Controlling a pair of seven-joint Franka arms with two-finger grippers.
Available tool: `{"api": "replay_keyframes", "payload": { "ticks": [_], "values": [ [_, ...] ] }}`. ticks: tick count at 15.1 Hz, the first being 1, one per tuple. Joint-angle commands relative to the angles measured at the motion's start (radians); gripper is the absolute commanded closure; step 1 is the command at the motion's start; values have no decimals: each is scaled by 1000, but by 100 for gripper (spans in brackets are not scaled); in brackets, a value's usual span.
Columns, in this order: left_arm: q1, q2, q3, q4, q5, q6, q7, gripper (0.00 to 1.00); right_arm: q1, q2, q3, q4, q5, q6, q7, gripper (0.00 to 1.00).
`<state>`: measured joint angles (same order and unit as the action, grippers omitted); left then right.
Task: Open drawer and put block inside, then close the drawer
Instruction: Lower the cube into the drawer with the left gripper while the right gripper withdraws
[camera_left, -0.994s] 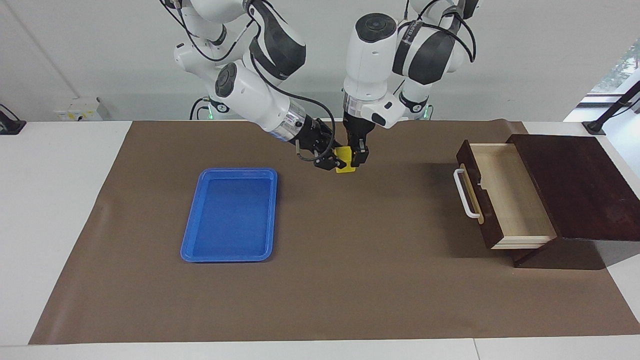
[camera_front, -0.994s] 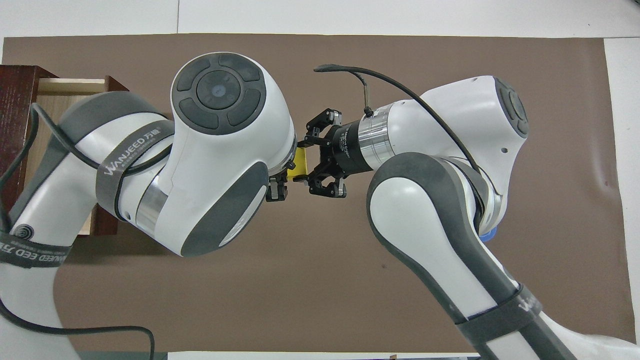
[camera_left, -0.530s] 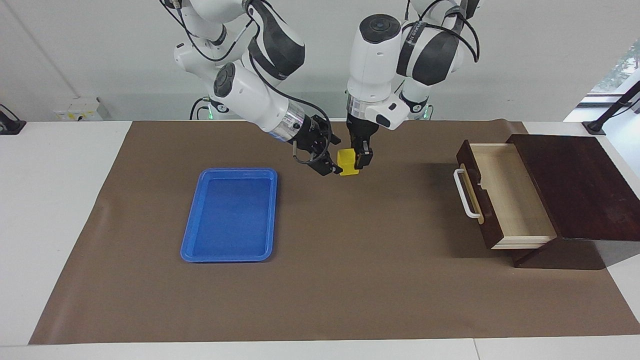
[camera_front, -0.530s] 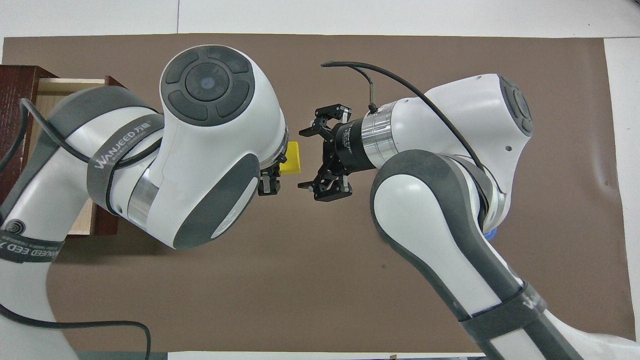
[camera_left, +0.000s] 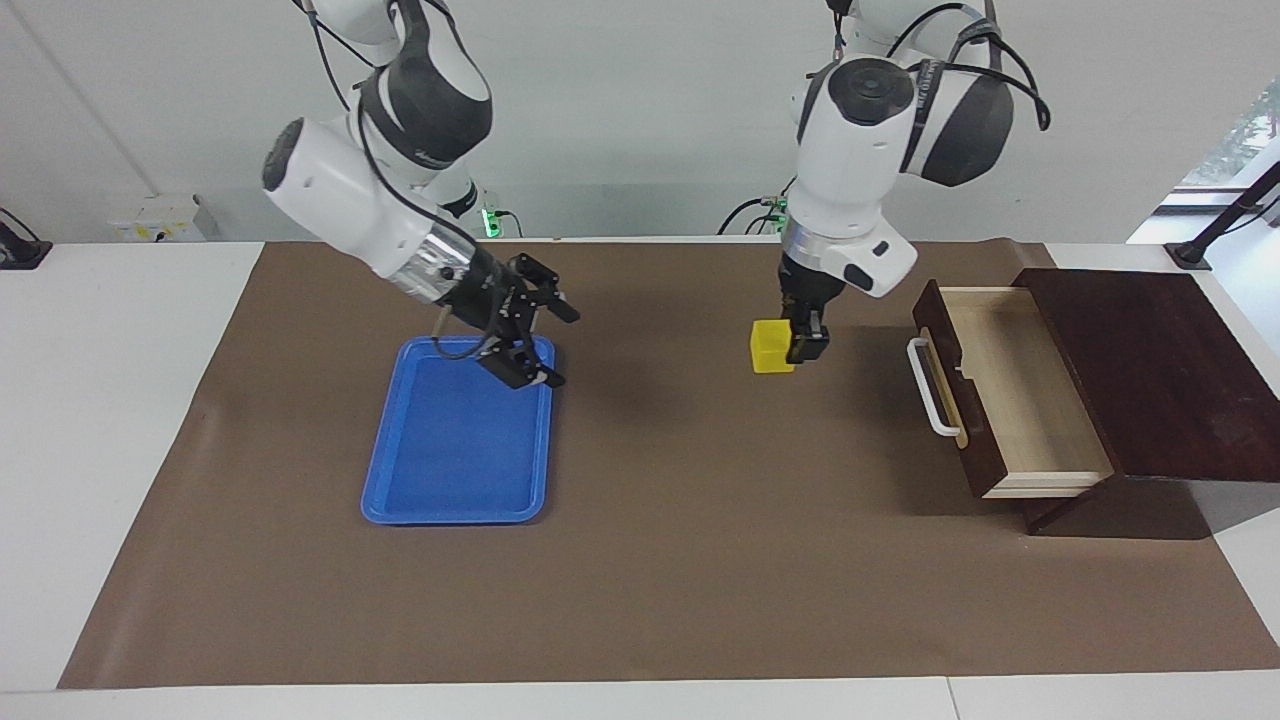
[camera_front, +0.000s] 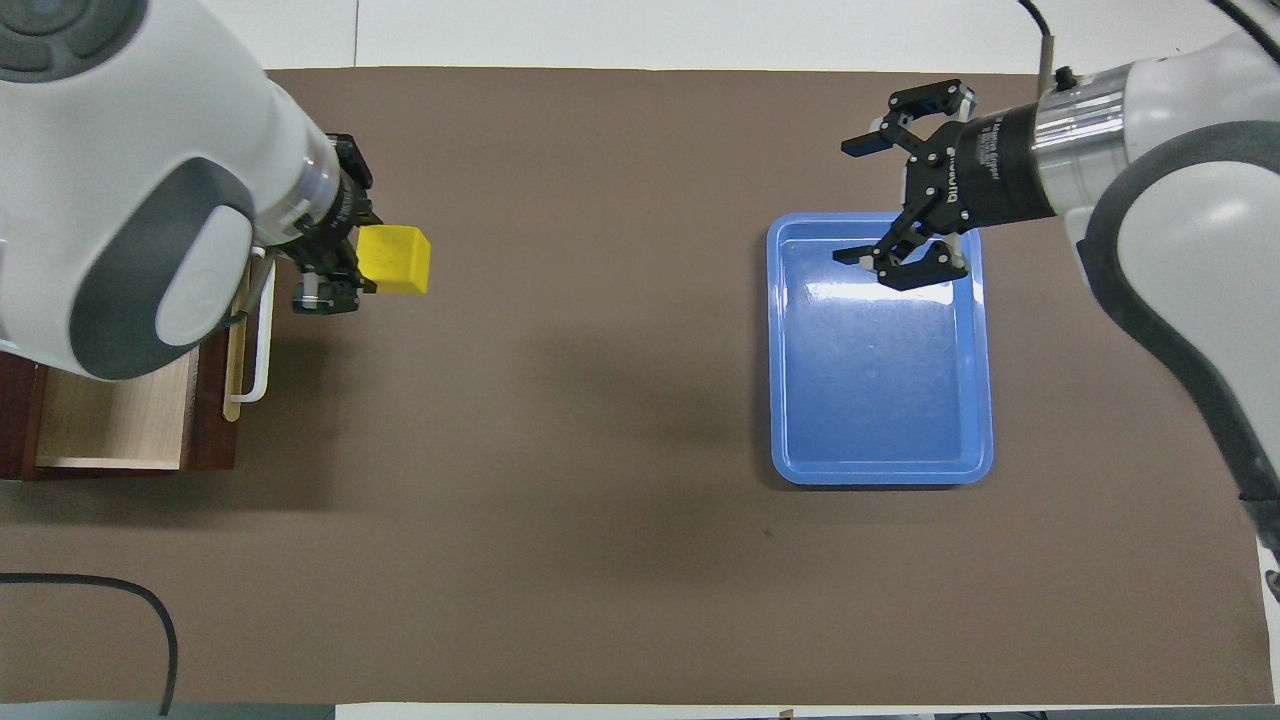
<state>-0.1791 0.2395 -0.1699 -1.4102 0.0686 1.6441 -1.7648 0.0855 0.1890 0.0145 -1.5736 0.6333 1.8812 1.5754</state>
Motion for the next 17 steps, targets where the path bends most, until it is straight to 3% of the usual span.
{"api": "replay_keyframes", "payload": {
  "ticks": [1, 7, 9, 14, 17],
  "values": [
    [126, -25, -13, -15, 2, -26, 189, 100, -39, 0, 10, 23, -116, -74, -194, 0],
    [329, -62, -14, -107, -6, 43, 462, 100, -64, -36, 8, 21, -340, -215, -668, 0],
    [358, -62, -13, -115, -15, 57, 469, 100, -78, -59, 8, 12, -398, -241, -837, 0],
    [429, -124, -11, -301, -36, 204, 441, 100, -112, -103, 10, 10, -533, -301, -1239, 0],
    [437, -120, -11, -329, -36, 227, 380, 100, -139, -155, 12, 7, -577, -319, -1464, 0]
  ]
}}
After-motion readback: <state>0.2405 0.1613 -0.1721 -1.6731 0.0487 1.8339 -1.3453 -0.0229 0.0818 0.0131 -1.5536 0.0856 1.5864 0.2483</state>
